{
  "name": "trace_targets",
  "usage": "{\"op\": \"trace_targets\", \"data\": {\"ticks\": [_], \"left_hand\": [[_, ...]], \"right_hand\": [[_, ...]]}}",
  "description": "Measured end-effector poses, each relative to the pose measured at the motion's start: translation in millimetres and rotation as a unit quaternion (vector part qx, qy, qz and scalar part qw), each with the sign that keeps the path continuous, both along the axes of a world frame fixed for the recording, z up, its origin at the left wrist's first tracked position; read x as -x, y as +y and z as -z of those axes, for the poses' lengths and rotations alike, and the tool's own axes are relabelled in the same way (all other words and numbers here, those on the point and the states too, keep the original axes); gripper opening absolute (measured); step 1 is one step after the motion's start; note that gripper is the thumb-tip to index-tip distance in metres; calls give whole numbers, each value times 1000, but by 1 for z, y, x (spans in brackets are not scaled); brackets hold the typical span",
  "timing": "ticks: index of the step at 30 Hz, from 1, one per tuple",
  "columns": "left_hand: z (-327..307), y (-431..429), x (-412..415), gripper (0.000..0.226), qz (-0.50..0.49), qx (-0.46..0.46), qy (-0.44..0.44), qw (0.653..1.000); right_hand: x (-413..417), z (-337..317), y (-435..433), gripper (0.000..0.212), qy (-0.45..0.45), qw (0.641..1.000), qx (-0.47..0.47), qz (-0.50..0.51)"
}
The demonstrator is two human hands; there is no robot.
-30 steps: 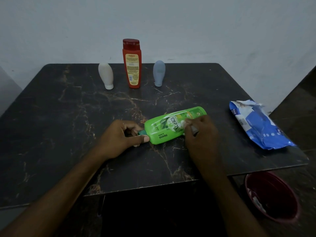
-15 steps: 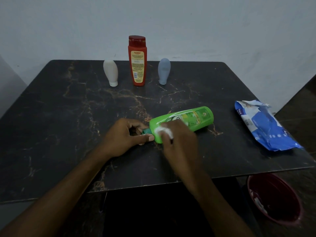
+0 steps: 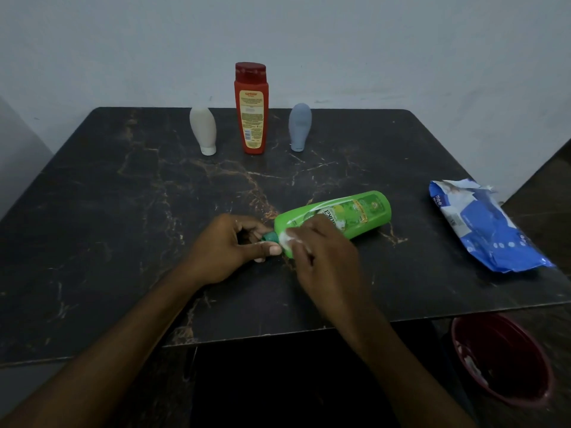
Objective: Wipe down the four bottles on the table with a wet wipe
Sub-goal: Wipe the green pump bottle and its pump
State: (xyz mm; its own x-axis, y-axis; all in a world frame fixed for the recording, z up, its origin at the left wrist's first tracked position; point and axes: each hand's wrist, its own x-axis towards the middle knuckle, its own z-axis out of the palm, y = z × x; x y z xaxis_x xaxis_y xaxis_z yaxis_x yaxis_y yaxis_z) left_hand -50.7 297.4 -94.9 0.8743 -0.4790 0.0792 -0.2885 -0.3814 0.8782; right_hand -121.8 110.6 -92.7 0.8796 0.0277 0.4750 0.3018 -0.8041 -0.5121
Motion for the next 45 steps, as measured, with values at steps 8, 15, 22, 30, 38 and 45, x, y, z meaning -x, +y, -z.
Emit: {"op": "trace_targets", "data": {"ticks": [8, 15, 22, 30, 38, 45], "left_hand": [[0, 1, -1, 21, 3, -21, -22, 1000], [0, -1, -1, 21, 13, -20, -26, 999], [0, 1, 1, 23, 3, -22, -32, 999], [1, 1, 0, 24, 16, -26, -32, 999], [4, -1, 3, 27, 9, -29, -47, 998], [4, 0, 3, 27, 14, -26, -67, 997]], "right_hand": [[11, 10, -11, 16, 7, 1000, -2, 1], [-15, 4, -120, 16, 4, 965, -99, 244], [6, 10, -6, 16, -10, 996, -49, 70], [-7, 2, -85, 13, 6, 980, -82, 180], [-3, -1, -25, 15, 10, 989, -86, 123], [-4, 1, -8, 16, 5, 996, -72, 47]]}}
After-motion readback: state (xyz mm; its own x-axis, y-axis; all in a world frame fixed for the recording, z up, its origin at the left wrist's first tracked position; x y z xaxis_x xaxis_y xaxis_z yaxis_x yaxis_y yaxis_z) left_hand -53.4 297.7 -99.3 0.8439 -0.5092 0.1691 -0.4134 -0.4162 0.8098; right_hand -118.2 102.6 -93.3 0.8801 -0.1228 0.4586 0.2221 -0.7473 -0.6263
